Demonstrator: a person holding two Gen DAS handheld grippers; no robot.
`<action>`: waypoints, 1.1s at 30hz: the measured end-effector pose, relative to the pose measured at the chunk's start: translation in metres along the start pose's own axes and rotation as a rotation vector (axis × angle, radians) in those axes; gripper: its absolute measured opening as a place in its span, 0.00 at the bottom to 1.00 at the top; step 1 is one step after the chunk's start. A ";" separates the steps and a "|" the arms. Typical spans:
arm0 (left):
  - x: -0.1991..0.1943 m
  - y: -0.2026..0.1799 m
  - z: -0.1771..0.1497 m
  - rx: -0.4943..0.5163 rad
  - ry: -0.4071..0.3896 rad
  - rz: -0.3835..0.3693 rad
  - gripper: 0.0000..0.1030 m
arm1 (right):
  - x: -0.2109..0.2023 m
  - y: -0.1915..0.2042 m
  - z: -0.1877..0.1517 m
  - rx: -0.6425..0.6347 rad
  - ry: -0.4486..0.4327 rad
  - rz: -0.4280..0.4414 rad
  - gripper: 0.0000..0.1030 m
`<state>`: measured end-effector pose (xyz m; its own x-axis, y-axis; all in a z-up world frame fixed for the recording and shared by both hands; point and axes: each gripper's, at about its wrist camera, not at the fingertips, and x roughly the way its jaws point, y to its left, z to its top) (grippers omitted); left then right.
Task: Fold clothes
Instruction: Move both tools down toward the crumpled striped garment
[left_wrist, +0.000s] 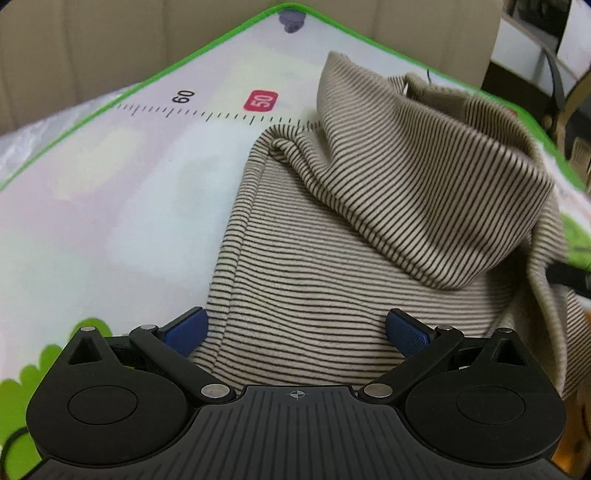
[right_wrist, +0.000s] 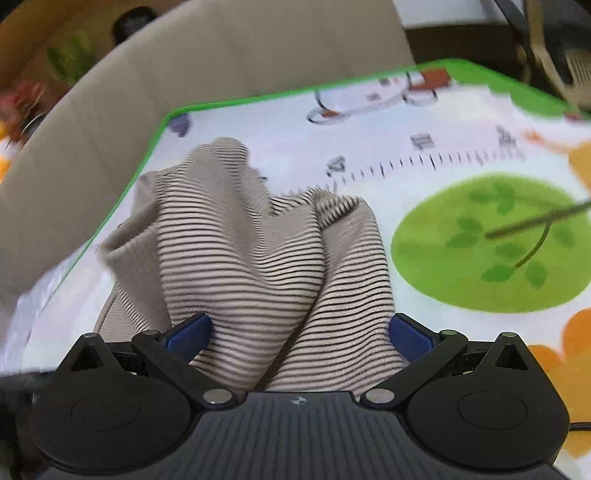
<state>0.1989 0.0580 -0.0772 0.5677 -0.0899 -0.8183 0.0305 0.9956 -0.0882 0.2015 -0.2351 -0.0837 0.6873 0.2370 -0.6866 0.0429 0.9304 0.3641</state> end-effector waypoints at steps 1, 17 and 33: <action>0.001 -0.001 -0.001 0.008 0.002 0.010 1.00 | 0.002 0.004 -0.002 -0.033 0.011 -0.010 1.00; -0.042 -0.030 -0.042 0.123 0.357 -0.093 1.00 | -0.051 0.034 -0.054 -0.458 0.360 0.094 1.00; -0.023 -0.023 -0.014 -0.016 0.348 -0.143 1.00 | -0.008 0.050 -0.012 -0.232 0.189 0.185 1.00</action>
<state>0.1737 0.0372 -0.0644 0.2455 -0.2339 -0.9408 0.0748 0.9721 -0.2222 0.1895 -0.1874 -0.0680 0.5204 0.4353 -0.7347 -0.2509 0.9003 0.3557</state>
